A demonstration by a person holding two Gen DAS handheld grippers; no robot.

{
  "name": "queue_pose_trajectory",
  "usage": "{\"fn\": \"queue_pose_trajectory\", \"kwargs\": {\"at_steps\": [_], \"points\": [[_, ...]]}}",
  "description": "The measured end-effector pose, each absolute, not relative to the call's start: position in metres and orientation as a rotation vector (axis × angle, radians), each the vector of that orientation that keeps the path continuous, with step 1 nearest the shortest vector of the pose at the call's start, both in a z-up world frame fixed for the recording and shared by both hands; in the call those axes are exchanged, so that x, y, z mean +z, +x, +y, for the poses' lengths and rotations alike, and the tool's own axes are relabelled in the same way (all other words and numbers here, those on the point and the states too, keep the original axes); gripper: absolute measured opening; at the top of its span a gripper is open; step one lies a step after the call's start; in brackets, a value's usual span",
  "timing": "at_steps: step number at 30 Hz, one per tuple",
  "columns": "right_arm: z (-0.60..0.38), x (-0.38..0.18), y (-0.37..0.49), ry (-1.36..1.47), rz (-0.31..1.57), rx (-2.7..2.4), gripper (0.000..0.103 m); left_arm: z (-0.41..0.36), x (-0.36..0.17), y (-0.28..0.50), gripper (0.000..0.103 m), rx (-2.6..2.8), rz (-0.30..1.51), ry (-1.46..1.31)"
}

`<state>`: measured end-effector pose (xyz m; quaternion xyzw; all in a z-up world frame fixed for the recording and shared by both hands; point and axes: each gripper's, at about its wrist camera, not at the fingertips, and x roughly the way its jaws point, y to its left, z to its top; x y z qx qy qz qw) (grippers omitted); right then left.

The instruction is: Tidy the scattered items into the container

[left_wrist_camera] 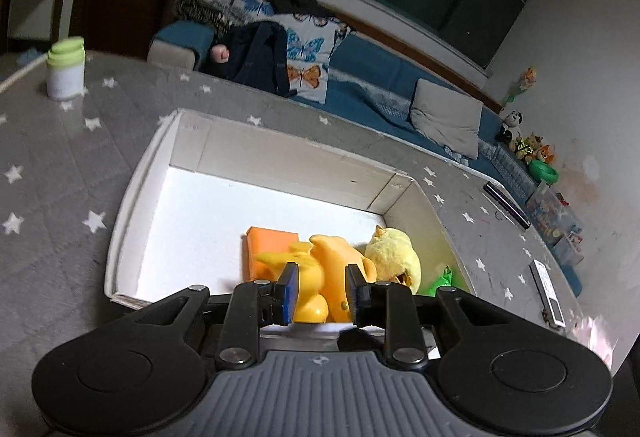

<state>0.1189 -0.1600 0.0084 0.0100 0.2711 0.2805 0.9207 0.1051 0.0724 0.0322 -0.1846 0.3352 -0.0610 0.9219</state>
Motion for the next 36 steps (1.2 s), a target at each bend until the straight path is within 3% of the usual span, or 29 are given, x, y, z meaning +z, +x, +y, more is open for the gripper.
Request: {"fn": "queue_pose_trajectory", "kwargs": {"at_steps": [1, 8, 10, 12, 36], "points": [[-0.161, 0.009, 0.116, 0.018, 0.553, 0.575, 0.078, 0.072, 0.033, 0.1, 0.028, -0.122, 0.68, -0.367], [-0.173, 0.01, 0.092, 0.021, 0.538, 0.565, 0.089, 0.068, 0.035, 0.064, 0.03, -0.106, 0.641, -0.287], [-0.177, 0.011, 0.086, 0.028, 0.536, 0.559, 0.1, 0.067, 0.034, 0.055, 0.03, -0.096, 0.641, -0.268], [-0.181, 0.013, 0.08, 0.031, 0.525, 0.549, 0.103, 0.066, 0.034, 0.047, 0.03, -0.09, 0.635, -0.252], [-0.202, -0.012, 0.043, 0.051, 0.598, 0.415, 0.103, 0.039, 0.012, -0.006, 0.03, 0.021, 0.666, -0.157]]}}
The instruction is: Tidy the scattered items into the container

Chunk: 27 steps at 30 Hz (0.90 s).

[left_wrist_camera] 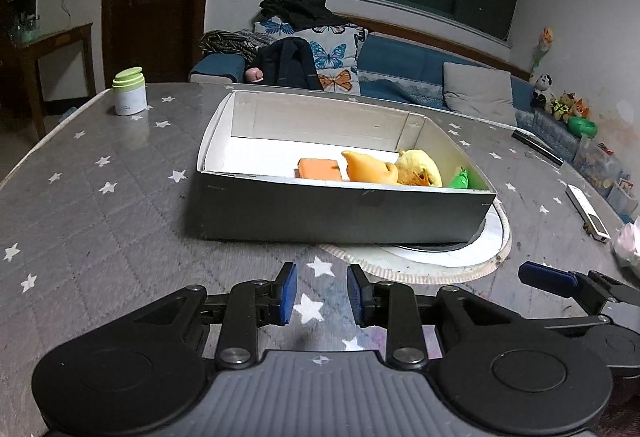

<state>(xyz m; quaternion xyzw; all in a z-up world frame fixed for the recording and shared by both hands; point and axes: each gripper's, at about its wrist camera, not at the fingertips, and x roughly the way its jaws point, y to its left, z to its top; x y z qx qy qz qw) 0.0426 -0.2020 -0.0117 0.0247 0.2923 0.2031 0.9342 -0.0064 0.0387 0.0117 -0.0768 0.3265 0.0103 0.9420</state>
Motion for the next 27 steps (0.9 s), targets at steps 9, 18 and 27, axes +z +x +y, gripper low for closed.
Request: {"fn": "queue_pose_trajectory", "kwargs": {"at_steps": [9, 18, 27], "points": [[-0.203, -0.018, 0.03, 0.029, 0.624, 0.374, 0.103, 0.037, 0.002, -0.017, 0.033, 0.071, 0.702, -0.169], [-0.204, -0.019, 0.019, 0.027, 0.627, 0.36, 0.103, 0.034, -0.003, -0.028, 0.034, 0.099, 0.719, -0.189], [-0.205, -0.017, 0.012, 0.036, 0.628, 0.357, 0.103, 0.029, -0.006, -0.037, 0.034, 0.158, 0.697, -0.153]]}}
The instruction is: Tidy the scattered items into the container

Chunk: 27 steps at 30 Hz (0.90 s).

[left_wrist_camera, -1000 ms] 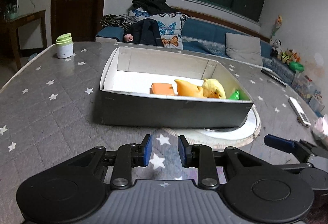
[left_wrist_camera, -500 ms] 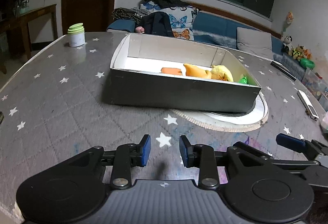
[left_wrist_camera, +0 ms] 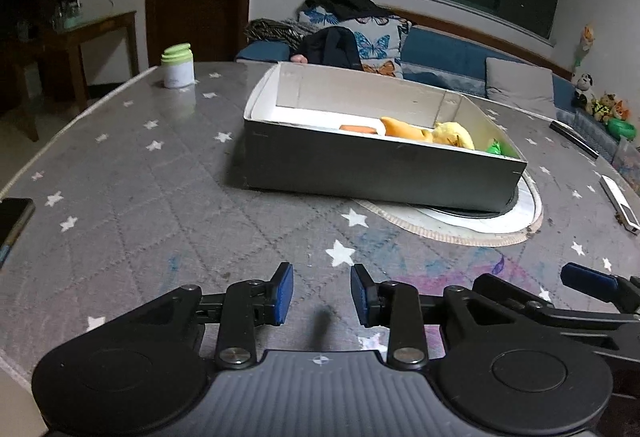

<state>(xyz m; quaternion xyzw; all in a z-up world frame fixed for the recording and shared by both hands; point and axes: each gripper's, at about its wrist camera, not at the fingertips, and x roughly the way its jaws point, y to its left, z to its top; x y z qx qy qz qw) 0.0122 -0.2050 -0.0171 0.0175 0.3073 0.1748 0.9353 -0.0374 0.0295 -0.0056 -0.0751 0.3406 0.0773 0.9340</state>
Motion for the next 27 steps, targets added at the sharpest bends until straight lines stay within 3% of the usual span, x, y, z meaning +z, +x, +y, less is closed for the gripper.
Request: {"fn": "queue_pose_trajectory", "kwargs": {"at_steps": [27], "points": [[-0.205, -0.012, -0.004, 0.029, 0.615, 0.37, 0.103, 0.02, -0.002, -0.05, 0.034, 0.174, 0.703, -0.097]]}}
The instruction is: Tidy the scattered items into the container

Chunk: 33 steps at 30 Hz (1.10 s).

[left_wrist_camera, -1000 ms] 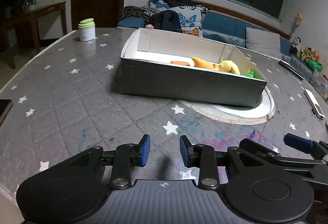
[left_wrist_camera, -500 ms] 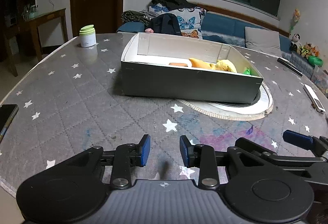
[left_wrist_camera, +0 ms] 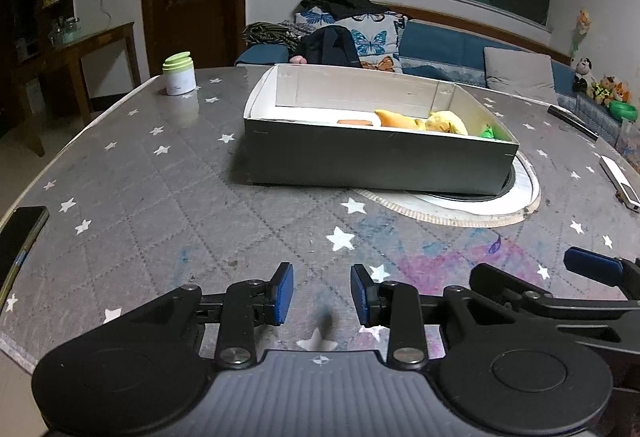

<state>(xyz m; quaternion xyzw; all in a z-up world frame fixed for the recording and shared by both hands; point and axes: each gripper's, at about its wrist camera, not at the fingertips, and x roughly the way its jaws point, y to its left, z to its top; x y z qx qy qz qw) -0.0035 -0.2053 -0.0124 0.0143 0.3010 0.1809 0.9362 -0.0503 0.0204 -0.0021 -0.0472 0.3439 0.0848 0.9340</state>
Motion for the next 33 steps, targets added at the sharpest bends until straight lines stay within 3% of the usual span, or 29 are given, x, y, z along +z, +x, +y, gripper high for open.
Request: {"fn": "queue_pose_trajectory", "kwargs": {"at_steps": [33], "points": [[-0.2063, -0.0191, -0.0019, 0.013, 0.624, 0.36, 0.103, 0.017, -0.0105, -0.0522, 0.034, 0.182, 0.711, -0.091]]}}
